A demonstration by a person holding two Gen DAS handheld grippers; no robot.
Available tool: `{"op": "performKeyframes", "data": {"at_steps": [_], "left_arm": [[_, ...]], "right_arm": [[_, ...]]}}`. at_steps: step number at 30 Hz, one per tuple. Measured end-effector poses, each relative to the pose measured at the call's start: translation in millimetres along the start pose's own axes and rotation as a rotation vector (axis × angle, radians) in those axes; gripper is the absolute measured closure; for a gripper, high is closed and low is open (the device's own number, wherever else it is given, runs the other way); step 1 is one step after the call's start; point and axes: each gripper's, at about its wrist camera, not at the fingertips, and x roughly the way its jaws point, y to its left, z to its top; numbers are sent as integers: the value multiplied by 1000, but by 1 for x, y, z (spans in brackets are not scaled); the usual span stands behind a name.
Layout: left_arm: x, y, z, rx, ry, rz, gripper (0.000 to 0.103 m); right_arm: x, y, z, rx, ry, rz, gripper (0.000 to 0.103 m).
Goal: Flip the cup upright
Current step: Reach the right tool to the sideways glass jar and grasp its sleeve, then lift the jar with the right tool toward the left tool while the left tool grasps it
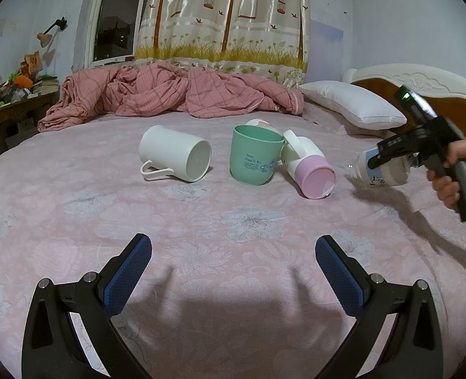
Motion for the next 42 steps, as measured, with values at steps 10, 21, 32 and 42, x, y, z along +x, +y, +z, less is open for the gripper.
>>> {"op": "performKeyframes", "data": {"at_steps": [10, 21, 32, 42], "left_arm": [[-3, 2, 0, 2, -6, 3, 0], [-4, 3, 0, 3, -7, 3, 0], [-4, 2, 0, 5, -6, 3, 0], [-5, 3, 1, 4, -9, 4, 0]], "right_arm": [[-63, 68, -73, -48, -117, 171, 21], [-67, 87, -125, 44, -88, 252, 21], [-66, 86, -136, 97, -25, 327, 20], [-118, 67, -124, 14, -217, 296, 17]]}}
